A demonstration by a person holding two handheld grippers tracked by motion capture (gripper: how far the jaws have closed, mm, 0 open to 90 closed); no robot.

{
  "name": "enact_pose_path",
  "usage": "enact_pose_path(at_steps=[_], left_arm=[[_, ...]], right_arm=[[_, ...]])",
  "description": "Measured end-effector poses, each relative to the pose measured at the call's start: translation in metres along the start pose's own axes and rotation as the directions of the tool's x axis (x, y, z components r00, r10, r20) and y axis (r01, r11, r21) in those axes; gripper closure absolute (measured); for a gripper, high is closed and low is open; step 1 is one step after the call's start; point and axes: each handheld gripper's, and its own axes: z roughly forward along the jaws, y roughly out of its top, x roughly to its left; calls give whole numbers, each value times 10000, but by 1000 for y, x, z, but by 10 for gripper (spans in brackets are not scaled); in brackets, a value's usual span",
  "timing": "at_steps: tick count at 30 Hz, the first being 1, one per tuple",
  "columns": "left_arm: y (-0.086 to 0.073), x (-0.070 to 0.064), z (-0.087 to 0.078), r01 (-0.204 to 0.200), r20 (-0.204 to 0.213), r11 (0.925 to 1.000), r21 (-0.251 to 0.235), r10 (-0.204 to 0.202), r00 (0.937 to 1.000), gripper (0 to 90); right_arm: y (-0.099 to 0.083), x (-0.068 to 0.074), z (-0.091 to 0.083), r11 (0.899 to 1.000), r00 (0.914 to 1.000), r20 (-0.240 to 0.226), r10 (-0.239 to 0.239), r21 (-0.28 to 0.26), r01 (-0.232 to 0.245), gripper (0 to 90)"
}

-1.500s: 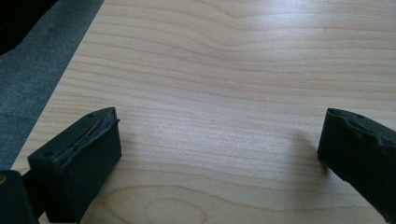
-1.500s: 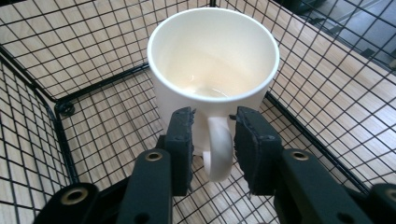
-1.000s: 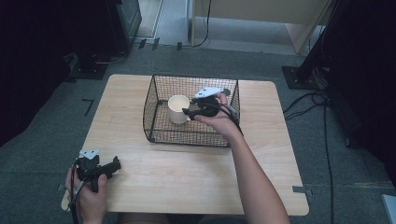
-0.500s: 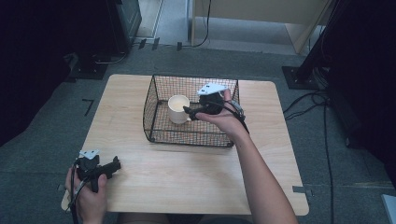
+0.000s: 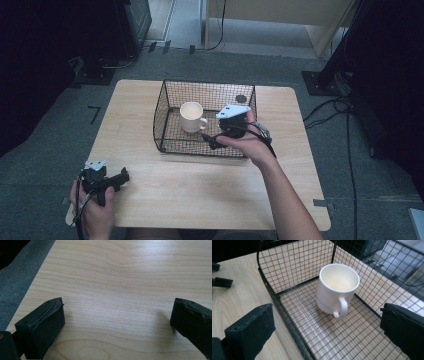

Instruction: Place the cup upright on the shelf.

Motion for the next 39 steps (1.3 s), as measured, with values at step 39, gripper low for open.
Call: enact_pose_path(at_steps=[39], left_arm=[[0,0,0,-12,10,10000,8,12,10000,0]], right_arm=[[-117,3,-84,9955,9923,817,932,63,-941,0]])
